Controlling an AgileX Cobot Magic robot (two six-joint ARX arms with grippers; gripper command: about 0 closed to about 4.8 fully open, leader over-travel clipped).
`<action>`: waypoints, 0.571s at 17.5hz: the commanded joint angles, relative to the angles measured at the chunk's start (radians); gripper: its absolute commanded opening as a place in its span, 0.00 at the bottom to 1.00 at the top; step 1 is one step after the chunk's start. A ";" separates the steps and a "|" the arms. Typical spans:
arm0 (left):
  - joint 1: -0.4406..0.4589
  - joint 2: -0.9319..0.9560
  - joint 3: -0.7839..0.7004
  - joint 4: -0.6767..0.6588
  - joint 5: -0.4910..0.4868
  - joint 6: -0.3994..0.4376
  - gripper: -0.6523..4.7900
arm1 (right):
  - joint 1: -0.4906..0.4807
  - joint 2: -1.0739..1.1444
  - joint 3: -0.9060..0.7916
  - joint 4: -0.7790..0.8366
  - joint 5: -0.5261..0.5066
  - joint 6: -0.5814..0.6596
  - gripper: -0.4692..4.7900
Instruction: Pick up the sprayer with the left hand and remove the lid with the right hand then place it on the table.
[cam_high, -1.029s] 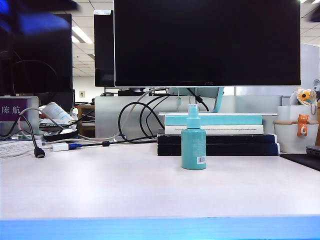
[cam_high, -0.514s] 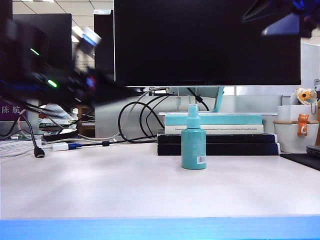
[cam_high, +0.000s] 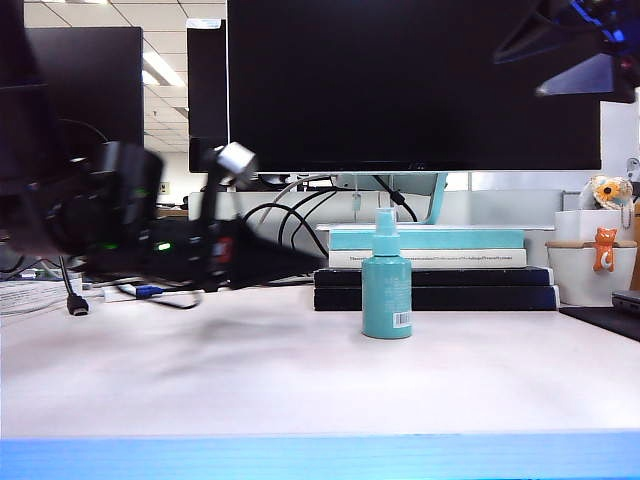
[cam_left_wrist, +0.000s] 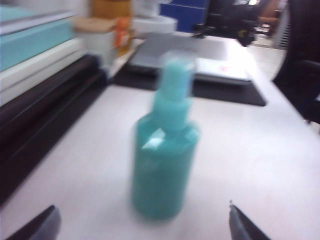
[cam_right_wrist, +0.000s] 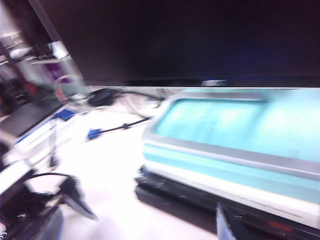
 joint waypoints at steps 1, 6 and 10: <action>-0.053 0.017 0.035 -0.008 -0.002 0.021 1.00 | -0.007 0.006 0.005 0.016 -0.005 0.000 0.83; -0.122 0.139 0.138 -0.040 -0.060 0.017 1.00 | -0.008 0.018 0.005 0.002 -0.050 0.001 0.83; -0.149 0.162 0.225 -0.042 -0.101 -0.029 1.00 | -0.008 0.018 0.005 -0.006 -0.064 0.001 0.82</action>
